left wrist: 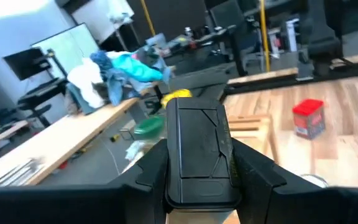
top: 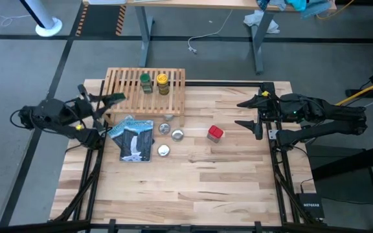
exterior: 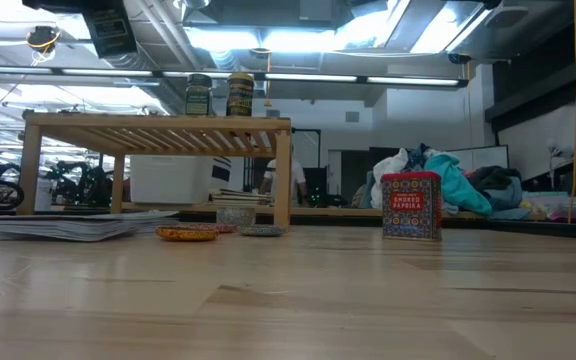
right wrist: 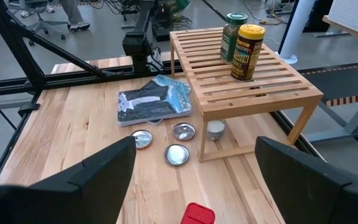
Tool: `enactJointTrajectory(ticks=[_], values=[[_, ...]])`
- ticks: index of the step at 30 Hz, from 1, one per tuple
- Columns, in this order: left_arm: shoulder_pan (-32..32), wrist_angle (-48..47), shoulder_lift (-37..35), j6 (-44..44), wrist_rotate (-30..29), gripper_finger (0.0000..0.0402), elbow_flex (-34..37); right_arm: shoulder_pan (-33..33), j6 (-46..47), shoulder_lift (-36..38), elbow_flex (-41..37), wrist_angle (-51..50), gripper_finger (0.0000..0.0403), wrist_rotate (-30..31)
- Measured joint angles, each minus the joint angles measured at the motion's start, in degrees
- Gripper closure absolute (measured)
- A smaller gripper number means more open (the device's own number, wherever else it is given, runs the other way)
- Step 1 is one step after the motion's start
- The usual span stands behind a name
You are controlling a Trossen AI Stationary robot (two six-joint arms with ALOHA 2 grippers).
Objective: Shelf spices
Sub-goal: Put the black seasoning can on the shelf
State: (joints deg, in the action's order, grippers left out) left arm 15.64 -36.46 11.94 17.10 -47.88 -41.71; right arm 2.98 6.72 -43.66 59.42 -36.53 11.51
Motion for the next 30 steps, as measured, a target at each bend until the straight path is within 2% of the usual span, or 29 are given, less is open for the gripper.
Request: enactJointTrajectory(ticks=[6, 12, 15, 18, 23, 30], values=[[-1.8, 0.0, -1.0, 2.7, -0.6, 0.0285, -2.9, 0.0, 0.0, 0.0, 0.0, 0.0, 0.0068, 0.0], [-2.3, 2.9, -1.1, 9.3, -10.7, 0.0285, -3.9, 0.0, 0.0, 0.0, 0.0, 0.0, 0.0068, 0.0], [-2.3, 3.3, -1.1, 11.4, -11.4, 0.0285, -6.4, 0.0, 0.0, 0.0, 0.0, 0.0, 0.0068, 0.0], [-2.3, 3.4, -1.1, 12.1, -14.7, 0.0285, -9.9, 0.0, 0.0, 0.0, 0.0, 0.0, 0.0068, 0.0], [0.7, 3.5, -1.1, 8.9, -14.4, 0.0285, -13.4, 0.0, -1.0, 0.0, 0.0, 0.0, 0.0068, 0.0], [7.7, 2.4, 0.4, -0.2, -12.6, 0.0285, -7.9, 0.0, -1.1, -0.4, -0.1, 0.0, 0.0068, 1.0]])
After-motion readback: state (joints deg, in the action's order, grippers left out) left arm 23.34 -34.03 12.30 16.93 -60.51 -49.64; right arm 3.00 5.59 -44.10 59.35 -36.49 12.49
